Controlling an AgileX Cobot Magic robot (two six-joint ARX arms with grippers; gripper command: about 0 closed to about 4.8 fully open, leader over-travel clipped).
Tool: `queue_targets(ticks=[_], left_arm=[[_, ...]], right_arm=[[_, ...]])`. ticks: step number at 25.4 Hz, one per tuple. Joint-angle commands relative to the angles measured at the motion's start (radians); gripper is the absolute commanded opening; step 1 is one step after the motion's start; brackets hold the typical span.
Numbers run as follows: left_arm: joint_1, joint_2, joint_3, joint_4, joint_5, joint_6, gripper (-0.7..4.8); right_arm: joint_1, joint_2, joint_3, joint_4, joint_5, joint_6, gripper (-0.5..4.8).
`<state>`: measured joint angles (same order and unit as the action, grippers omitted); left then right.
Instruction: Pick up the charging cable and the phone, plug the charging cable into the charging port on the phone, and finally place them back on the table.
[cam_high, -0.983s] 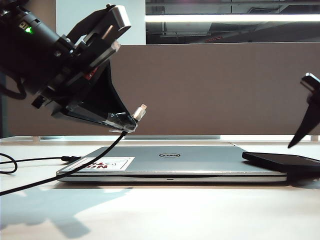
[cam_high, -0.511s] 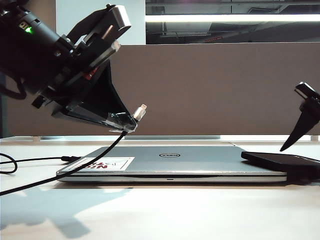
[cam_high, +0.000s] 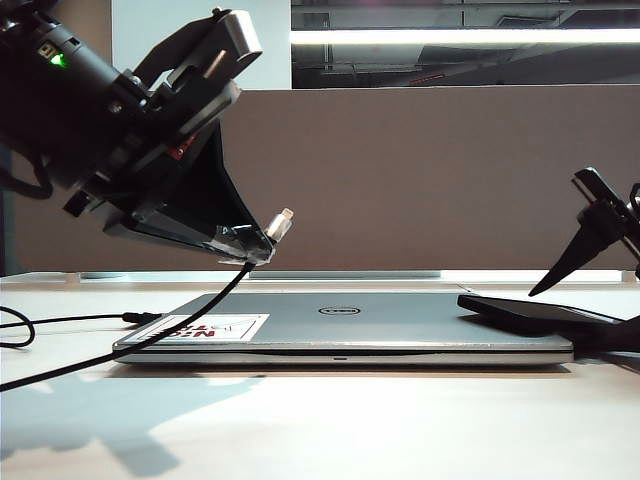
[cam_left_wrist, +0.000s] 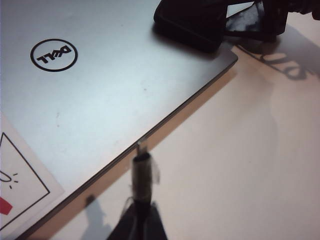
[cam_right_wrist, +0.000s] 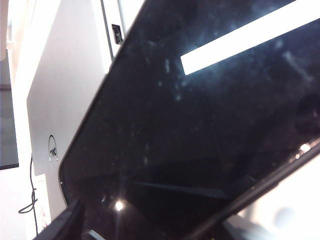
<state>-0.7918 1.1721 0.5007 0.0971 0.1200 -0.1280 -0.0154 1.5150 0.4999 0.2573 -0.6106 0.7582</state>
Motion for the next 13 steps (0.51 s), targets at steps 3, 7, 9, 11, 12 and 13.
queue_targets(ticks=[3,7,9,11,12,13], left_arm=[[0.0,-0.002,0.003,0.016,0.001,0.001,-0.08],[0.0,-0.002,0.003,0.016,0.001,0.001,-0.08],[0.0,-0.002,0.003,0.016,0.001,0.001,-0.08],[0.0,-0.002,0.003,0.016,0.001,0.001,-0.08],[0.0,-0.002,0.003,0.016,0.001,0.001,-0.08],[0.0,-0.002,0.003,0.016,0.001,0.001,-0.08]], right_arm=[[0.001,0.029,-0.011,-0.013,0.039,0.002,3.05],[0.001,0.029,-0.011,-0.014,0.071,0.002,3.06],[0.001,0.029,-0.011,-0.012,0.082,0.002,3.06],[0.001,0.029,-0.011,-0.006,0.091,0.003,3.05],[0.001,0.029,-0.011,-0.002,0.093,0.003,3.05],[0.001,0.029,-0.011,0.008,0.093,0.005,3.02]])
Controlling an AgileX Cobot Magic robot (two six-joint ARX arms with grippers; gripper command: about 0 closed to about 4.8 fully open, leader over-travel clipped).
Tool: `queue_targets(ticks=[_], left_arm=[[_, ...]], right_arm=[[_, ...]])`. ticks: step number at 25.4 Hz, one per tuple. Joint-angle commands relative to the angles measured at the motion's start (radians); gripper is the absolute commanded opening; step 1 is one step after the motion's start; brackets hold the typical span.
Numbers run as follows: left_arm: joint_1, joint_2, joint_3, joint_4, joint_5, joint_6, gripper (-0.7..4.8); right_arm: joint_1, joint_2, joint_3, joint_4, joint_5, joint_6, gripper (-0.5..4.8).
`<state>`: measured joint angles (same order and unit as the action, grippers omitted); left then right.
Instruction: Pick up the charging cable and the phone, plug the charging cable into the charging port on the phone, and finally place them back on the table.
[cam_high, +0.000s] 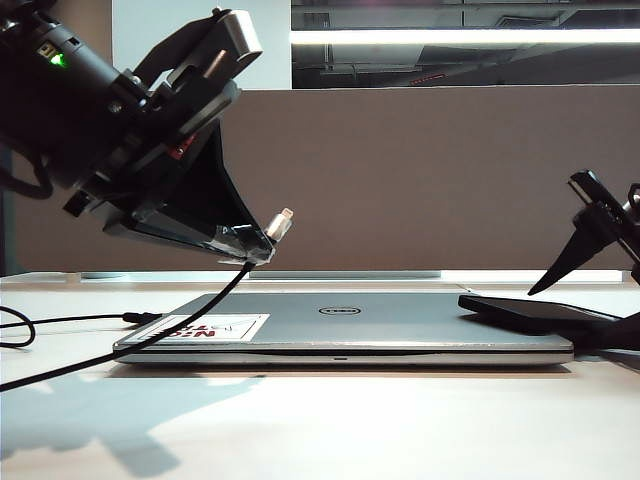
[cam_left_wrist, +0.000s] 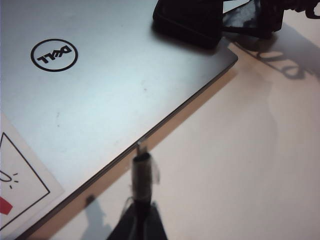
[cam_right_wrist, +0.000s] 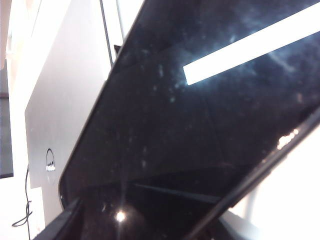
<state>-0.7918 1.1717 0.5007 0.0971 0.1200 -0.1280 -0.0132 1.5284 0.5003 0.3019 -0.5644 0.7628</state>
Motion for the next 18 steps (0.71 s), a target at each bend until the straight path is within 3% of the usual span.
queue_targets(ticks=[1,2,12,13,14,15,18], left_arm=[[0.0,-0.002,0.003,0.016,0.001,0.001,-0.08],[0.0,-0.002,0.003,0.016,0.001,0.001,-0.08],[0.0,-0.002,0.003,0.016,0.001,0.001,-0.08],[0.0,-0.002,0.003,0.016,0.001,0.001,-0.08],[0.0,-0.002,0.003,0.016,0.001,0.001,-0.08],[0.0,-0.002,0.003,0.014,0.001,0.001,-0.08],[0.0,-0.002,0.003,0.013,0.001,0.001,-0.08]], right_arm=[[0.0,0.016,-0.012,-0.032,0.048,0.001,2.89],[0.0,0.016,-0.012,-0.028,0.051,0.001,2.6],[0.006,0.041,-0.012,0.017,0.069,0.002,2.45],[0.008,0.043,-0.011,0.019,0.069,0.001,2.04],[0.014,0.047,-0.012,0.029,0.066,-0.004,0.31],[0.02,0.05,-0.012,0.049,0.064,-0.006,-0.02],[0.033,0.052,-0.011,0.078,0.061,-0.008,-0.01]])
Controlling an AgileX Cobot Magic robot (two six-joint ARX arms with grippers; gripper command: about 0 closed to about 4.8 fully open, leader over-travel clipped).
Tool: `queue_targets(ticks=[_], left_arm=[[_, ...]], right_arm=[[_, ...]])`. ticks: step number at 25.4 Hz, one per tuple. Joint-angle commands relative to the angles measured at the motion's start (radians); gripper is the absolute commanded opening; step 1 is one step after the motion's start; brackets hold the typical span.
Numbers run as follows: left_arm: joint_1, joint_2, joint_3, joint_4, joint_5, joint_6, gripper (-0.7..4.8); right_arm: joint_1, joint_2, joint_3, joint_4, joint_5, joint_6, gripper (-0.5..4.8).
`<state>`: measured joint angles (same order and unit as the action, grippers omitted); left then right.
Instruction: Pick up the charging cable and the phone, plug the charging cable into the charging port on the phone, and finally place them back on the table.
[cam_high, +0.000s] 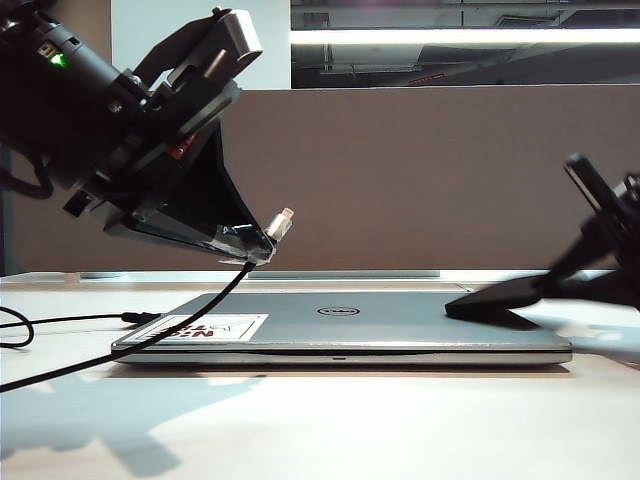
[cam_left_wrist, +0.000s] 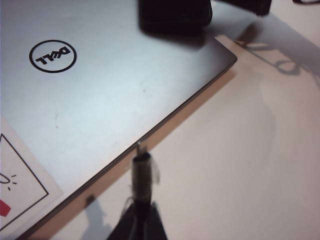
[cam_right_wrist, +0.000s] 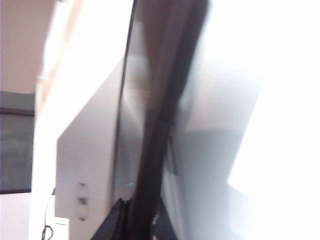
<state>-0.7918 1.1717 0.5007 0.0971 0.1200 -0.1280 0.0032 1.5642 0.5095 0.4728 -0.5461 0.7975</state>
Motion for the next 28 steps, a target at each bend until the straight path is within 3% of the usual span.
queue_targets(ticks=[1,17,21,28], left_arm=[[0.0,-0.002,0.003,0.016,0.001,0.0,-0.08],[-0.001,-0.002,0.003,0.013,0.001,0.0,-0.08],[-0.001,-0.002,0.003,0.014,0.001,0.0,-0.08],[-0.001,-0.002,0.003,0.016,0.001,0.0,-0.08]], right_arm=[[0.016,0.016,-0.021,-0.083,0.042,-0.043,-0.01],[0.018,-0.053,-0.019,-0.021,-0.051,-0.096,-0.03],[0.018,-0.126,-0.001,-0.102,-0.051,-0.125,-0.03],[0.018,-0.293,0.087,-0.398,-0.002,-0.315,-0.03]])
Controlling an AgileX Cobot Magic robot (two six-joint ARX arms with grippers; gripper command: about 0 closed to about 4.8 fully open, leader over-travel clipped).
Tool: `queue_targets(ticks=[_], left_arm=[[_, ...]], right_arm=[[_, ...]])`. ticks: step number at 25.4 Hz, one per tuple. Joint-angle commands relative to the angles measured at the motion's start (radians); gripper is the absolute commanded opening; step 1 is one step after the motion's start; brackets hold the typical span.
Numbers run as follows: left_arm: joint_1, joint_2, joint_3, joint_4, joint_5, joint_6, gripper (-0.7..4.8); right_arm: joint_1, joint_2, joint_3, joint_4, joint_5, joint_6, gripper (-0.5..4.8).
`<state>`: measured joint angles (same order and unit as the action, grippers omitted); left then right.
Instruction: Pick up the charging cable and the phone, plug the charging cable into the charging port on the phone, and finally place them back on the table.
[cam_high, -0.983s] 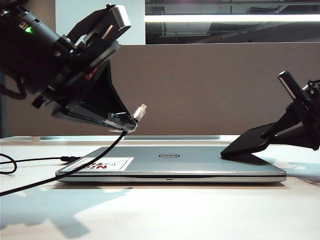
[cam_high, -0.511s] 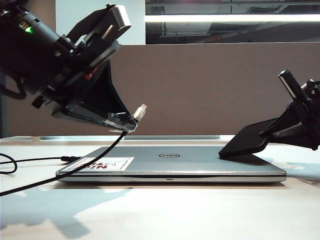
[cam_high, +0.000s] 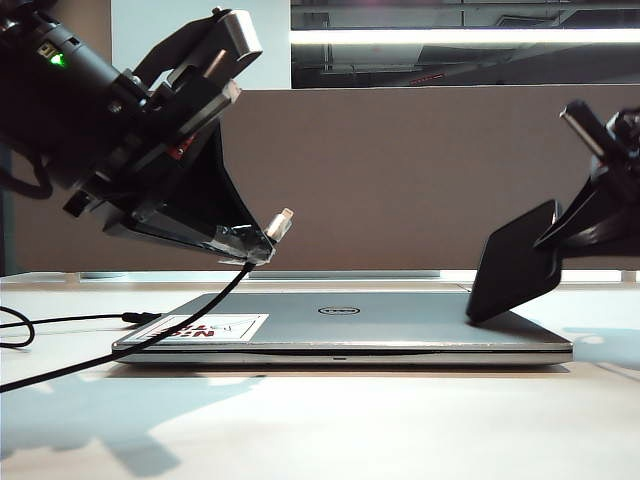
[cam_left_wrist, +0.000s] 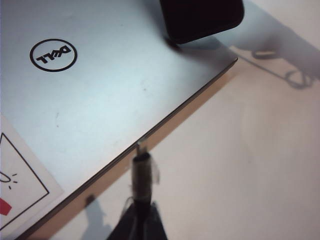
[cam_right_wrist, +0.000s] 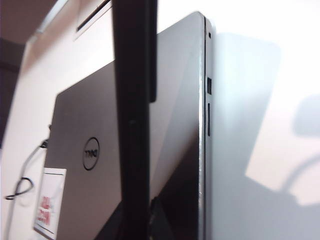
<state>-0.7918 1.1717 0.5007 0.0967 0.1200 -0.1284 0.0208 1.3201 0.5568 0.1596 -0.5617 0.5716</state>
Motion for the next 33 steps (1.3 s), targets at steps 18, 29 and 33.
queue_targets(ticks=[18,29,33], left_arm=[[-0.001,-0.002,0.003,0.018,0.001,0.001,-0.08],[-0.001,-0.002,0.003,0.019,0.001,0.001,-0.08],[-0.001,-0.002,0.003,0.025,0.001,0.001,-0.08]], right_arm=[[0.069,-0.133,0.361,-0.731,0.256,-0.417,-0.03],[0.154,-0.076,0.435,-0.949,0.451,-0.425,-0.03],[0.182,-0.031,0.438,-1.003,0.482,-0.428,-0.03]])
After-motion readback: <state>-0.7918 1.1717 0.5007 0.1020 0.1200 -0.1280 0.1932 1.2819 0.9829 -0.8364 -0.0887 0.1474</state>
